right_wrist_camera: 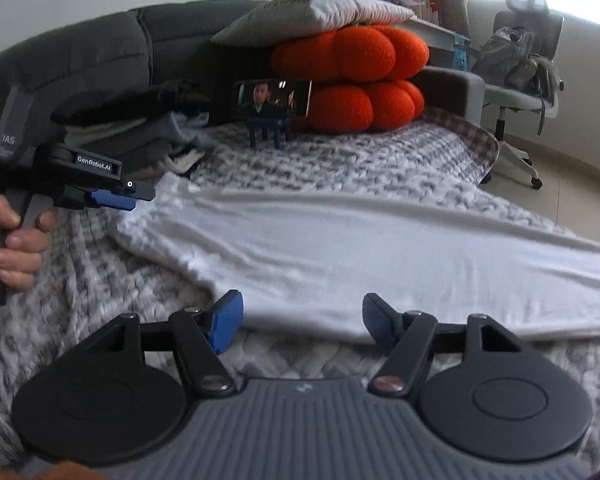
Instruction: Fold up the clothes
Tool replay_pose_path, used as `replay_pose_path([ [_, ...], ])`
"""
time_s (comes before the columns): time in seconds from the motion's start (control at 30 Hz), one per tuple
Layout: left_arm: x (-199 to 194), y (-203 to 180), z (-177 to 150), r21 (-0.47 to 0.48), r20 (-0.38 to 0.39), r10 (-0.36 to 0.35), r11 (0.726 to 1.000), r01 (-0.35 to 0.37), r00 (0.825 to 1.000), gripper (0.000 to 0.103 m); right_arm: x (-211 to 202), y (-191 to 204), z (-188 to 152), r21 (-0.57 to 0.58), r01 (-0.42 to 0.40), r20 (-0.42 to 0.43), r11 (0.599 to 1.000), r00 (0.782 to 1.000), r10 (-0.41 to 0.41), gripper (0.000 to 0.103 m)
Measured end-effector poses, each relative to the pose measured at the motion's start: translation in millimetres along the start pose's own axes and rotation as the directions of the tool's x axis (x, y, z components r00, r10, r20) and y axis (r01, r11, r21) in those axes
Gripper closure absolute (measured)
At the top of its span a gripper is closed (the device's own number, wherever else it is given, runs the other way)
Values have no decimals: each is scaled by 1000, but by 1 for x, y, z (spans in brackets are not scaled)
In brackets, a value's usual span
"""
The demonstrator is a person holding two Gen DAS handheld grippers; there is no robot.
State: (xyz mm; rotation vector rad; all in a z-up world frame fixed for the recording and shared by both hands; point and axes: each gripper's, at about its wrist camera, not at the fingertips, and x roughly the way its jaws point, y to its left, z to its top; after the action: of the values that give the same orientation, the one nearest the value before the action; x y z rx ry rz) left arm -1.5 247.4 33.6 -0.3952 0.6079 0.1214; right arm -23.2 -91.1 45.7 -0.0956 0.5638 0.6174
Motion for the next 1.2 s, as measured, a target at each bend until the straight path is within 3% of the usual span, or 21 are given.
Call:
replay_pose_path([
  [0.17,20,-13,13,-22,6,-54,998,54,999,74,3,-11,12,33,10,2,999,1000,-10,33],
  [0.33,33,4,21,-71,10,26,997,-25,1000,74,8,-14,25,30,21,5,999,1000,-21,33],
  [0.53,43,29,13,-118,-55,98,988,-104,994,74,29,-6,38,27,-2,-3,1000,1000,3,33],
  [0.67,42,27,3,-72,-59,151,985,-155,987,74,54,14,47,-23,-31,-32,999,999,31,33],
  [0.93,30,40,-2,-132,-43,123,983,-128,991,73,89,34,69,-84,-52,-52,995,998,48,33],
  [1.07,31,44,-6,-153,-40,120,980,-125,992,71,114,46,83,-98,-142,-90,985,987,134,34],
  [1.2,30,36,-11,-102,-15,153,983,-154,988,71,154,61,97,-91,-252,-182,963,955,233,44],
])
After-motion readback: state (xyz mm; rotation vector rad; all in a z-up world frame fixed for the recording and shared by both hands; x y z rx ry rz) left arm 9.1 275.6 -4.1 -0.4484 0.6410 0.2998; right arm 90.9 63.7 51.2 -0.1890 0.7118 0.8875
